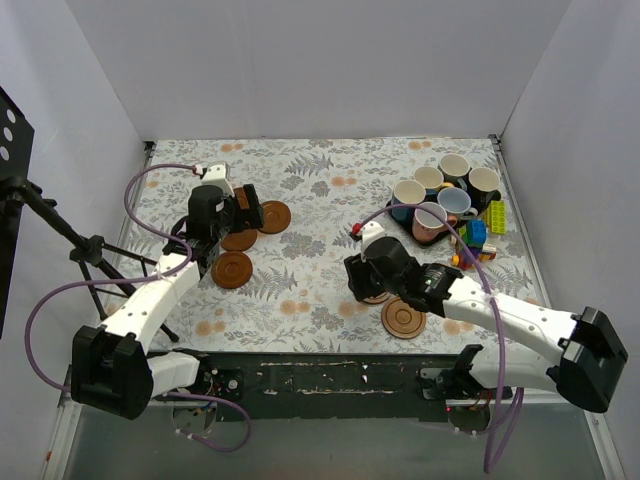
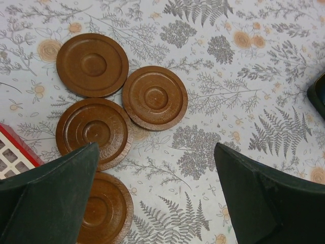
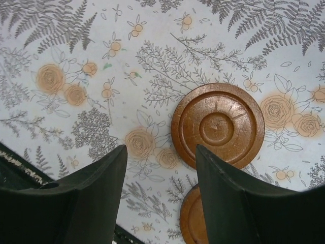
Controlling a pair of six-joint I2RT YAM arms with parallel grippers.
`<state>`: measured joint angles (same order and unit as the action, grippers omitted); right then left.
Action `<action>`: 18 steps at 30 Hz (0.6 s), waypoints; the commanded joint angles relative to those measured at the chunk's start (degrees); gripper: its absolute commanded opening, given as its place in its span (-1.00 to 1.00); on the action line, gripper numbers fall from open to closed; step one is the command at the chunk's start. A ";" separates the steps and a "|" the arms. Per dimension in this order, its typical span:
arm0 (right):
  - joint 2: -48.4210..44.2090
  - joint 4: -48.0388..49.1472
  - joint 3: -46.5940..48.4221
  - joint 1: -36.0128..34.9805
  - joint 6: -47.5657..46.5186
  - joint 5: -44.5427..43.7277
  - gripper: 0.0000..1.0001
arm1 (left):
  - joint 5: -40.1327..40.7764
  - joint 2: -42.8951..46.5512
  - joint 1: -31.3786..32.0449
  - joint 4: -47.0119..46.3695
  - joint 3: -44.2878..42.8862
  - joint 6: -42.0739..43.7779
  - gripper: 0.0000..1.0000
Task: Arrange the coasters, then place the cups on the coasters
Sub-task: Move the coaster to the center of the board.
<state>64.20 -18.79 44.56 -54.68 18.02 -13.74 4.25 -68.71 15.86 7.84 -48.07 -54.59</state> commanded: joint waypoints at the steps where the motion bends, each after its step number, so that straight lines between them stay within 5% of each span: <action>1: 4.69 9.03 -1.23 -0.08 -0.88 -3.67 0.29 | 2.78 2.70 -0.21 -1.86 0.96 1.15 0.96; 12: 11.56 14.29 -5.09 0.01 -3.60 -6.74 0.40 | 1.73 2.09 -0.30 -1.51 0.88 1.06 0.96; 18: 15.59 18.17 -6.15 2.03 -5.19 -0.51 0.39 | 1.37 1.82 -0.30 -1.33 0.97 1.06 0.96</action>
<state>76.82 -5.78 38.44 -53.80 14.61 -17.17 5.45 -67.59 15.86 6.81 -47.29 -54.22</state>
